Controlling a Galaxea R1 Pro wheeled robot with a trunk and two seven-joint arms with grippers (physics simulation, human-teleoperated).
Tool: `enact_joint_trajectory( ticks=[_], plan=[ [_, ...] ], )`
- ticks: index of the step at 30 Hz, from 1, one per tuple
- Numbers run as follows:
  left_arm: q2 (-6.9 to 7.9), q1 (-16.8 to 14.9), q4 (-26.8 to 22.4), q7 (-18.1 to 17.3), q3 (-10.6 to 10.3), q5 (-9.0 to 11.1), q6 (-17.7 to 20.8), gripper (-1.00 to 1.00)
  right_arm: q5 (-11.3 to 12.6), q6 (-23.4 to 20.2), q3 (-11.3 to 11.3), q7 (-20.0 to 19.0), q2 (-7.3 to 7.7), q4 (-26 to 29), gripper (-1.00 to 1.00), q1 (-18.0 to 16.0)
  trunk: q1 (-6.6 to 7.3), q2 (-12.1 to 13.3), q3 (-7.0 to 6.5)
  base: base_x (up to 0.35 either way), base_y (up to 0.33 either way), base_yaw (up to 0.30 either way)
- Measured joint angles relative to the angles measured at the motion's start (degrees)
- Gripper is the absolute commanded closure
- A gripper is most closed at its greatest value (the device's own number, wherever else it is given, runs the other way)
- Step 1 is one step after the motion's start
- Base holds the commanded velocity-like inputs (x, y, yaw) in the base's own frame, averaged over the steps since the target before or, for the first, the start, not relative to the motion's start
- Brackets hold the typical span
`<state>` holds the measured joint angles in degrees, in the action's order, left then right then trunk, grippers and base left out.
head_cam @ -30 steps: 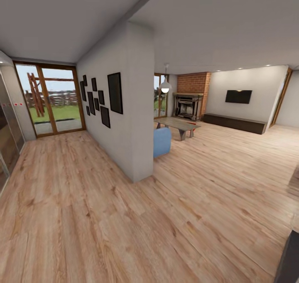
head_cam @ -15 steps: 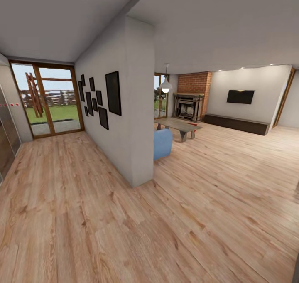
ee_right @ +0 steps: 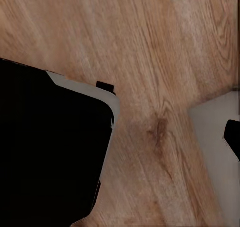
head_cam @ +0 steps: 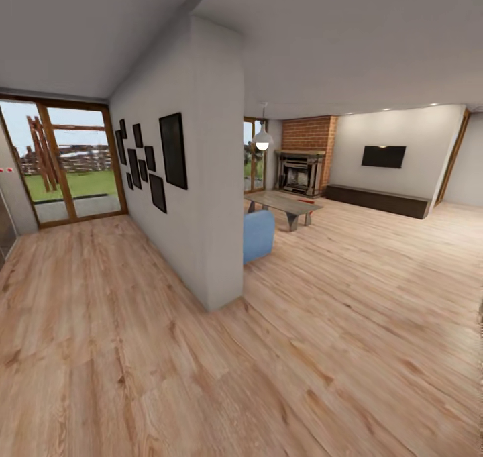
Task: Move the two storage containers from the living room to the garage. In the garage, place one container on the floor and stack the other container on top of it (either order is fine).
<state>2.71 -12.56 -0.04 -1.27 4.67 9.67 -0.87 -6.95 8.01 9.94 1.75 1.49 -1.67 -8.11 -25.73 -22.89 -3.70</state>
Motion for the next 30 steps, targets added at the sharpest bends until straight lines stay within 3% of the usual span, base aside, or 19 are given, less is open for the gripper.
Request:
enact_joint_trajectory(
  ticks=[30],
  plan=[
    [0.0,0.0,0.01,0.0,0.0,0.02,0.08,-1.0,-0.02,-0.01,0.29,0.0,-0.07,0.0,-1.0,0.0,0.0,0.0,0.0,0.323,0.0,-0.259]
  ],
)
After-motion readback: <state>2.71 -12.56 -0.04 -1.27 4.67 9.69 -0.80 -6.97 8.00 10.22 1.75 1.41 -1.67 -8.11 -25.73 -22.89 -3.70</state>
